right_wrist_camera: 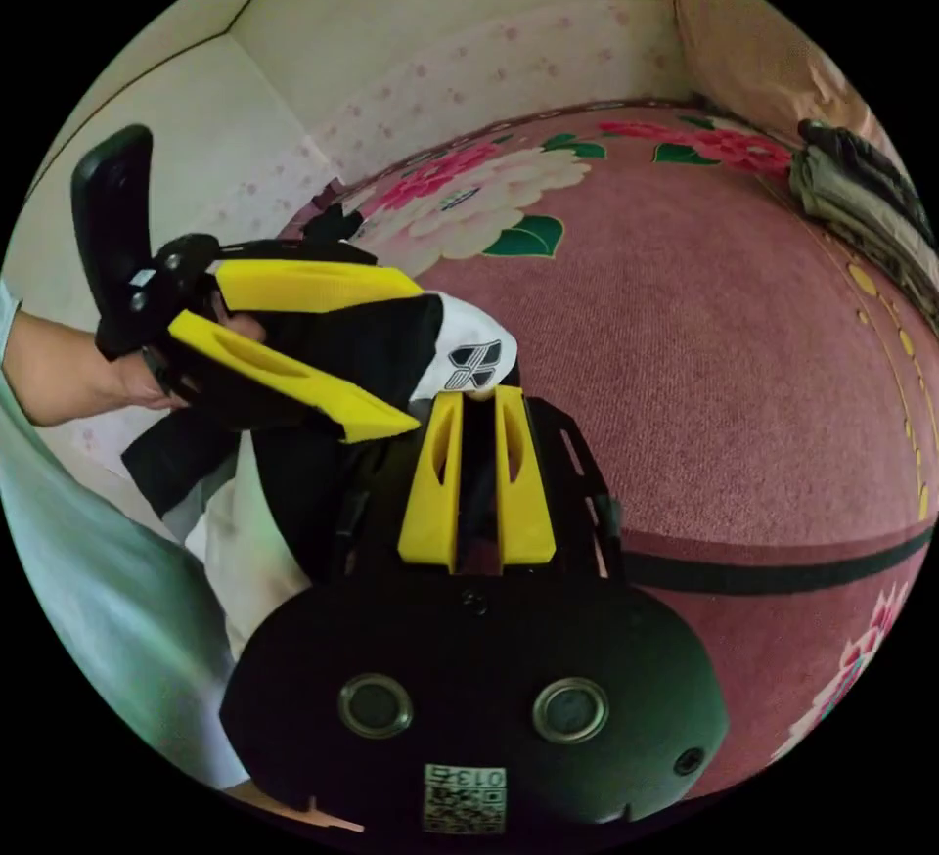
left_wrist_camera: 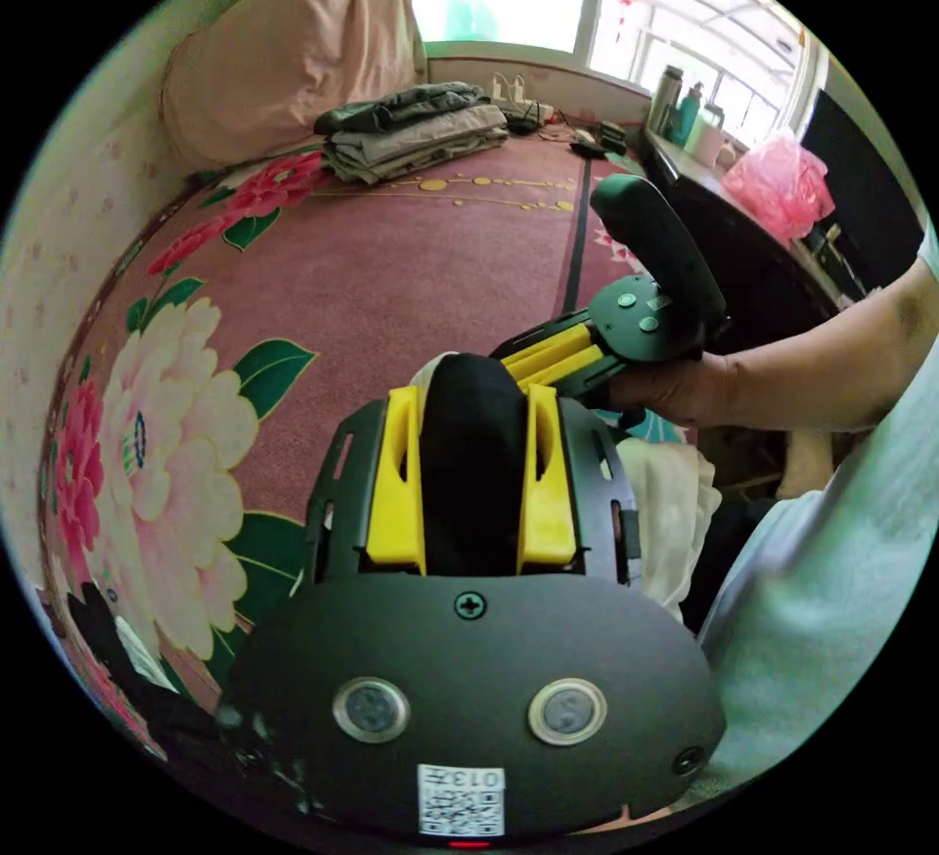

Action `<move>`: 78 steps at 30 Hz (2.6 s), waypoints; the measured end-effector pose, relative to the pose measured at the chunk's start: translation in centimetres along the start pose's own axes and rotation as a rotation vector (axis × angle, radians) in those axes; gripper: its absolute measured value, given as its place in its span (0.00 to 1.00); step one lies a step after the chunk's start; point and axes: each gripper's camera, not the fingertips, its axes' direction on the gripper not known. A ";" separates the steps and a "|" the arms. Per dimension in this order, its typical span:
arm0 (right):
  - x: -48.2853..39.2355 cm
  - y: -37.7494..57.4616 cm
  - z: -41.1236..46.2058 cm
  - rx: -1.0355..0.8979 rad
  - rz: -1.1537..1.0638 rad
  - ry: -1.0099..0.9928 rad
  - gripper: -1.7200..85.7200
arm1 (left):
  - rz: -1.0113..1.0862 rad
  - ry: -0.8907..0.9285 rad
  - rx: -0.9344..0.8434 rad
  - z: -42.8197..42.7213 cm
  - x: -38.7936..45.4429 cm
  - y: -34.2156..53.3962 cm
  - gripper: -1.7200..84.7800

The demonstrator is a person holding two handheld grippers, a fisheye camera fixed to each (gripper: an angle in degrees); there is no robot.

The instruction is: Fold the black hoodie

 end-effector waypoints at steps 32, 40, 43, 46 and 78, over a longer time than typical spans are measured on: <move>-16.4 3.6 -2.4 0.009 -0.301 0.164 0.02 | -0.100 -0.439 0.076 -10.5 2.7 15.4 0.05; -13.3 5.5 11.3 -0.246 -0.428 0.267 0.02 | -0.207 -0.459 -0.177 -3.6 -1.6 20.4 0.03; -11.5 3.9 9.6 -0.279 -0.399 0.204 0.03 | -0.305 -0.415 -0.054 -7.1 -3.5 22.7 0.04; -6.9 3.4 4.6 -0.086 -0.224 0.163 0.06 | -0.540 -0.490 0.102 -11.6 -6.3 27.5 0.12; 28.2 6.0 13.8 -0.170 0.307 -0.260 0.11 | -1.086 0.562 0.345 -2.1 -30.0 34.4 0.13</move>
